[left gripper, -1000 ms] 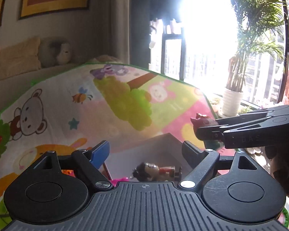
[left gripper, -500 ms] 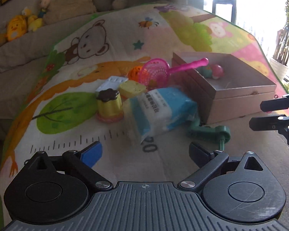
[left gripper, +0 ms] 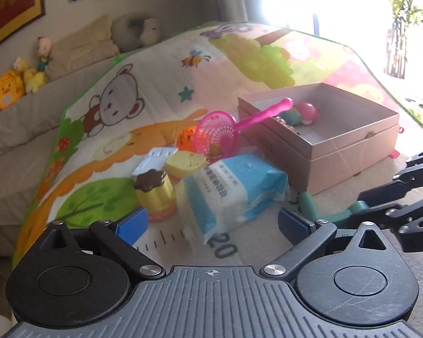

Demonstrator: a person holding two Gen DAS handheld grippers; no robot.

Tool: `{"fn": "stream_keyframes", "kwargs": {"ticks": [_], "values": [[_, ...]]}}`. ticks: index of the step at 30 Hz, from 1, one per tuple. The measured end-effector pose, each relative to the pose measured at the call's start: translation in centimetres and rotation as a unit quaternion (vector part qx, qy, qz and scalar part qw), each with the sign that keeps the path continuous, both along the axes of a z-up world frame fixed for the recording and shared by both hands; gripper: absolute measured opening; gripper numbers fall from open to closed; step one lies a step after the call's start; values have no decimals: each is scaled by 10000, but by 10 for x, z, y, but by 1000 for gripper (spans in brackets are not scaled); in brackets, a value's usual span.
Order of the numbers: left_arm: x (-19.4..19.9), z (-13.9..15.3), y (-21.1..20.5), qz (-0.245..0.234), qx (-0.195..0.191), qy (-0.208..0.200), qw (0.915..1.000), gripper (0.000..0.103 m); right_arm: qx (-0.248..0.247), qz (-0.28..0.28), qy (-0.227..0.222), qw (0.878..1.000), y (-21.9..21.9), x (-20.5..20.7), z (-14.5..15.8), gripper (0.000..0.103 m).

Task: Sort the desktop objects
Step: 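Grasp the blue wet-wipes pack with the left gripper while the right grasps the teal crank toy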

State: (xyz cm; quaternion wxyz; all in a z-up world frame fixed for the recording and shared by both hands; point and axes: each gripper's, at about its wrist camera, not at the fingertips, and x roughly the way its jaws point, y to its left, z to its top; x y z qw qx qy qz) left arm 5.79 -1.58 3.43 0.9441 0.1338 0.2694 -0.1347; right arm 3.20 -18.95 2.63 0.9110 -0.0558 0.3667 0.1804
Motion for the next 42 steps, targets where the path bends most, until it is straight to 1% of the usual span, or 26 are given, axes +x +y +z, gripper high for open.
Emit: {"fn": "stream_keyframes", "kwargs": {"ticks": [2,4,6,7,9,11,13,16,18,19,22,24,25,27,28,31,32,34,35,36,38,40,42], "values": [[15,-1,-11,-199,272,-178,9993,101,-55,-201,-28,9998,-17,-14,1,26],[35,-4,-19,-408,394,-199,9982,102,-43,-507,-43,9987,-35,-24,2,26],[54,-10,-23,-537,374,-10,9979,102,98,-842,1,9964,-56,-31,3,26],[64,-14,-23,-591,327,157,9976,102,192,-1013,8,9947,-66,-33,3,26],[76,-20,-23,-743,158,520,9958,102,327,-1297,-8,9910,-81,-39,2,32],[79,-25,-21,-870,-65,883,9923,102,399,-1492,-35,9880,-91,-42,1,49],[69,-26,-20,-886,-151,1012,9908,102,430,-1612,-70,9860,-97,-44,-2,55],[39,-23,-18,-1207,-222,1122,9861,103,489,-1633,-70,9853,-100,-42,-6,58],[22,-21,-18,-1342,-257,1094,9846,103,489,-1598,-74,9859,-99,-39,-9,61],[17,-20,-18,-1310,-262,1069,9853,103,478,-1589,-72,9861,-98,-37,-11,63],[17,-17,-23,-882,-147,881,9921,103,423,-1584,-84,9864,-91,-32,-16,66],[26,-17,-29,-628,46,665,9958,103,332,-1515,-145,9878,-85,-32,-17,66],[30,-17,-32,-576,135,577,9966,103,302,-1469,-173,9885,-82,-33,-16,66],[41,-18,-39,-628,322,450,9965,103,176,-1346,-265,9904,-77,-37,-13,66],[45,-19,-42,-675,363,461,9960,103,124,-1293,-310,9910,-75,-39,-12,68],[49,-22,-48,-784,319,575,9948,103,60,-1195,-450,9918,-74,-44,-3,74],[48,-24,-49,-765,284,607,9948,101,53,-1192,-499,9916,-76,-45,1,77],[44,-27,-51,-648,268,683,9952,85,12,-1216,-609,9907,-78,-45,6,79],[41,-28,-52,-569,310,697,9955,73,-3,-1213,-647,9905,-78,-46,7,79],[38,-29,-51,-536,276,710,9957,68,-8,-1194,-665,9906,-78,-45,7,80],[29,-28,-47,-443,191,757,9960,63,-11,-1135,-643,9915,-77,-43,5,80],[20,-26,-44,-340,183,813,9959,62,-24,-1065,-591,9926,-73,-38,2,80],[8,-24,-36,-221,83,921,9955,62,-33,-984,-513,9938,-68,-33,0,80]]}}
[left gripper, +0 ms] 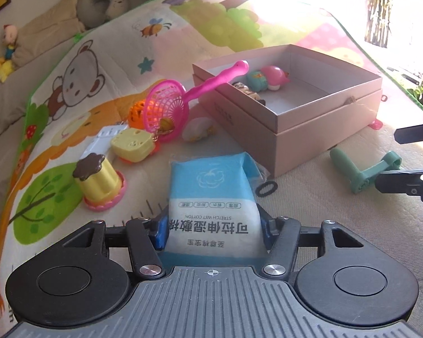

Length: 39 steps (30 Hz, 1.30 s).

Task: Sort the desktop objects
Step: 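Grasp the blue wet-wipes pack with the left gripper while the right grasps the teal crank toy, then carry the wipes and crank toy into the pink box and release both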

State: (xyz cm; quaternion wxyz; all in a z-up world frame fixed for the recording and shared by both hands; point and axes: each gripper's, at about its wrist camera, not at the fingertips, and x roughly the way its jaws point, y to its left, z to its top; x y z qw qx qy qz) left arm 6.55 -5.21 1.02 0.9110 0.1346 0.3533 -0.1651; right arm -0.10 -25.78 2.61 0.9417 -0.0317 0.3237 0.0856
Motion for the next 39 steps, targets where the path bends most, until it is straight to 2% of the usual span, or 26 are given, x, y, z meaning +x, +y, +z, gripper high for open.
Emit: {"fn": "stream_keyframes", "kwargs": {"ticks": [4,8,12,15,16,18,20,23,28,31,39], "values": [[-27,4,15,170,-244,169,9994,63,64,200,146,9997,13,5,-1,80],[-46,7,23,200,-382,171,9989,66,196,731,301,9967,33,-1,0,76],[-47,7,27,307,-395,128,9987,73,-404,571,184,9974,53,3,0,75],[-45,5,27,363,-399,141,9984,76,-398,440,373,9975,54,18,-5,61],[-45,5,27,358,-396,152,9985,77,-342,447,459,9974,54,22,-6,50],[-45,3,27,340,-380,168,9986,79,-301,449,567,9969,54,28,-9,42],[-45,2,26,327,-361,181,9986,80,-304,489,565,9967,55,26,-8,23],[-42,0,24,320,-342,196,9987,80,-299,487,629,9964,55,24,-7,13],[-34,-3,18,316,-427,251,9983,76,-268,331,717,9965,45,13,-4,12],[-35,-2,12,228,-461,248,9984,64,-123,281,787,9964,38,3,-3,12],[-63,10,9,-22,-411,196,9990,59,-88,374,801,9960,35,-23,3,11]]}}
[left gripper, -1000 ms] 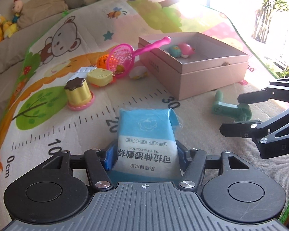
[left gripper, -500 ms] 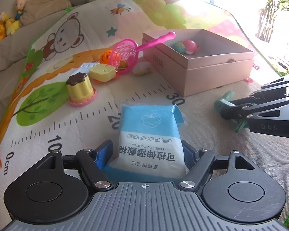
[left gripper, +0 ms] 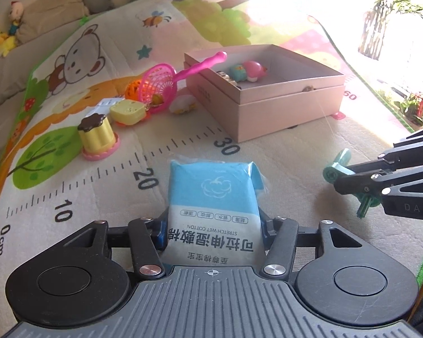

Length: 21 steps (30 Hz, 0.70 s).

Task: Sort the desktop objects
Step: 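Carry the wipes and crank toy into the pink box and release both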

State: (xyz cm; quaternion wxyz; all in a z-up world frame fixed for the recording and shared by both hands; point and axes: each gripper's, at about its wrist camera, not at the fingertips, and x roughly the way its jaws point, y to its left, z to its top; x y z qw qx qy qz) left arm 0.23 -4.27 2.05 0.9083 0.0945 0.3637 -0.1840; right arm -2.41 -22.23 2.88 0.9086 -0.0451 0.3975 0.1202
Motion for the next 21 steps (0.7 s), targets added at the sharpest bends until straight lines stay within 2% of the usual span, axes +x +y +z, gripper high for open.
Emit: {"fn": "stream_keyframes", "kwargs": {"ticks": [3,6,12,13,15,16,21], "values": [[-17,16,-1,-160,33,-123,9998,59,119,62,-163,9998,-8,-18,16,11],[-27,38,-7,-276,51,-431,9987,59,392,28,-440,9983,-23,-34,44,11],[-22,74,-27,-442,86,-984,9941,59,291,-138,-1704,9848,-42,-49,114,11],[-17,79,-31,-443,84,-1079,9931,59,218,-183,-1923,9809,-45,-46,125,11],[-6,89,-39,-448,42,-1231,9914,59,139,-249,-2174,9757,-49,-38,140,0],[2,93,-43,-451,5,-1289,9906,59,124,-274,-2231,9743,-52,-31,145,0],[56,102,-69,-404,-112,-1426,9889,59,183,-482,-2153,9752,-66,27,155,0]]}}
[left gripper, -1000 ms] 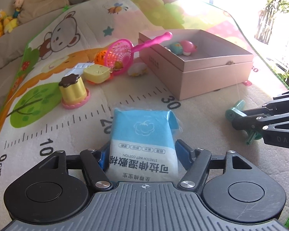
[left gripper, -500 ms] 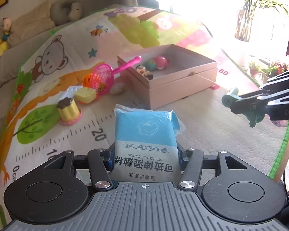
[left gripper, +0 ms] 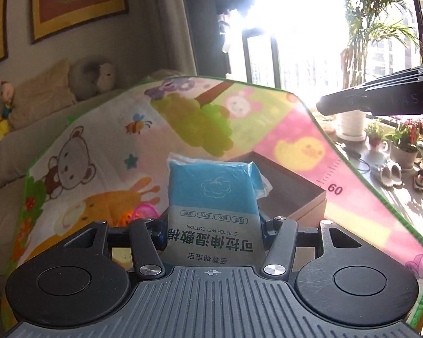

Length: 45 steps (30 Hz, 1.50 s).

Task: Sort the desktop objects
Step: 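Carry the wipes and crank toy into the pink box and release both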

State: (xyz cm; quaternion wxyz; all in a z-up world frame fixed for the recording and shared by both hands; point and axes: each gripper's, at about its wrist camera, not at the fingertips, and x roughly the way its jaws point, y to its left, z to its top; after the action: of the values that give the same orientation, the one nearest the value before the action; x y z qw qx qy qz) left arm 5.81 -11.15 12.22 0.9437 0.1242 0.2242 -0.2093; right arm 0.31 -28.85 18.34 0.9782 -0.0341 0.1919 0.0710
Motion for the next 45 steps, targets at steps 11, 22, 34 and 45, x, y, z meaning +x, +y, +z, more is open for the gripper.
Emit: {"fn": "stream_keyframes", "kwargs": {"ticks": [11,22,34,45], "values": [[9,-35,19,191,-360,446,9982,59,163,-44,1065,9942,-28,12,-79,45],[-41,-103,69,699,-19,1377,9880,60,-431,172,1323,9901,33,8,-148,87],[-50,-109,89,874,-73,1194,9890,82,-51,756,2033,9762,62,24,-158,66],[-63,-105,78,522,-59,1042,9932,92,309,1361,206,9900,65,-70,-5,66]]}}
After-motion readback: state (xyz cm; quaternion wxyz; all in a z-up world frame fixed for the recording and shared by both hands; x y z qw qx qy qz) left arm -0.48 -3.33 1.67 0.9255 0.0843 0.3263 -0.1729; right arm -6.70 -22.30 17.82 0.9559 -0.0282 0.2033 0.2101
